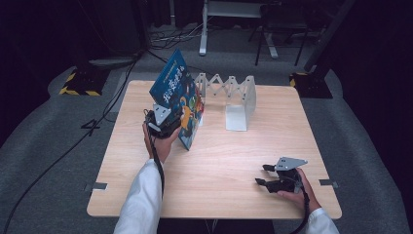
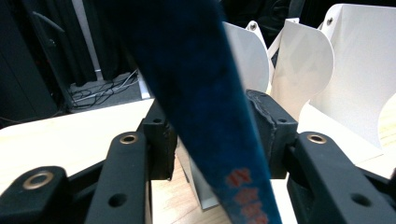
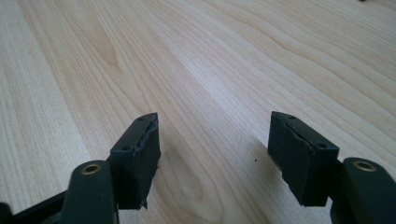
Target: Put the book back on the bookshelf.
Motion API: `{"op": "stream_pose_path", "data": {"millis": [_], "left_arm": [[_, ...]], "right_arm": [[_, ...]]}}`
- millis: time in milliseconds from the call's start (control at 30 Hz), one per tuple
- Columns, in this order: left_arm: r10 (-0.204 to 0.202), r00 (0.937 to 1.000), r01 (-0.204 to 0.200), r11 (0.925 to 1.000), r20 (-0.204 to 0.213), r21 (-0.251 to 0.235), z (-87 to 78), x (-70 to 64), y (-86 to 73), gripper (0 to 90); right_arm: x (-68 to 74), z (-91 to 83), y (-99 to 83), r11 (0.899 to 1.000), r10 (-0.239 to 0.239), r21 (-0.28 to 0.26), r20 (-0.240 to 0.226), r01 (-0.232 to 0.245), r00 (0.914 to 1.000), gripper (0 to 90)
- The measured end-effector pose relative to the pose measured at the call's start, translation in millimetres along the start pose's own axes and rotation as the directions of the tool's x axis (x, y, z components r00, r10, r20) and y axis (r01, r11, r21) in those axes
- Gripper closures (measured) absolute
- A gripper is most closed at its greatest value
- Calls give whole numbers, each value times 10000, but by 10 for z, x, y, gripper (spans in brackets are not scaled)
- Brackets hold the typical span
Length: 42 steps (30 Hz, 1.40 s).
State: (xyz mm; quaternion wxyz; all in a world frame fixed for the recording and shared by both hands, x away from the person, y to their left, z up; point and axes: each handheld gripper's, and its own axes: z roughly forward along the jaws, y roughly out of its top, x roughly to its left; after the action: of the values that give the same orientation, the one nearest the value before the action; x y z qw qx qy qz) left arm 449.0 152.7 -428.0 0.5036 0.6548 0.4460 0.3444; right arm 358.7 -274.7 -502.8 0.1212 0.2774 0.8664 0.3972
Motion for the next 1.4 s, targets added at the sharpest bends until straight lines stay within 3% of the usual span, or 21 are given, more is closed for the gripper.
{"op": "stream_pose_path", "data": {"millis": [67,167,567,867,1067,1167,1300,1400], "left_arm": [[-21,10000,21,10000,15,44,-8,1,-4,548],[94,9993,-98,9999,368,124,-27,5,-11,550],[352,9976,-375,9986,591,384,-70,9,-21,551],[722,9951,-765,9950,670,643,-124,40,-15,476],[1163,9904,-1226,9888,747,849,-167,56,9,452],[1611,9830,-1705,9790,881,1118,-176,25,15,439],[1735,9806,-1833,9766,918,1127,-187,3,23,440],[1982,9751,-2099,9696,992,1257,-191,-15,29,424]], "right_arm": [[0,1,-1,10000,12,-17,-12,-12,10000,348],[1,1,-1,10000,32,-32,3,-32,10000,344],[1,3,-1,10000,13,11,40,-13,10000,344],[1,6,0,10000,19,49,69,-19,10000,345],[-5,7,1,9999,96,49,95,-96,9999,345],[-6,8,1,9999,112,54,132,-113,9999,343],[-4,8,1,9999,124,57,141,-125,9998,343],[-4,8,-1,9999,106,42,141,-107,9998,342]]}}
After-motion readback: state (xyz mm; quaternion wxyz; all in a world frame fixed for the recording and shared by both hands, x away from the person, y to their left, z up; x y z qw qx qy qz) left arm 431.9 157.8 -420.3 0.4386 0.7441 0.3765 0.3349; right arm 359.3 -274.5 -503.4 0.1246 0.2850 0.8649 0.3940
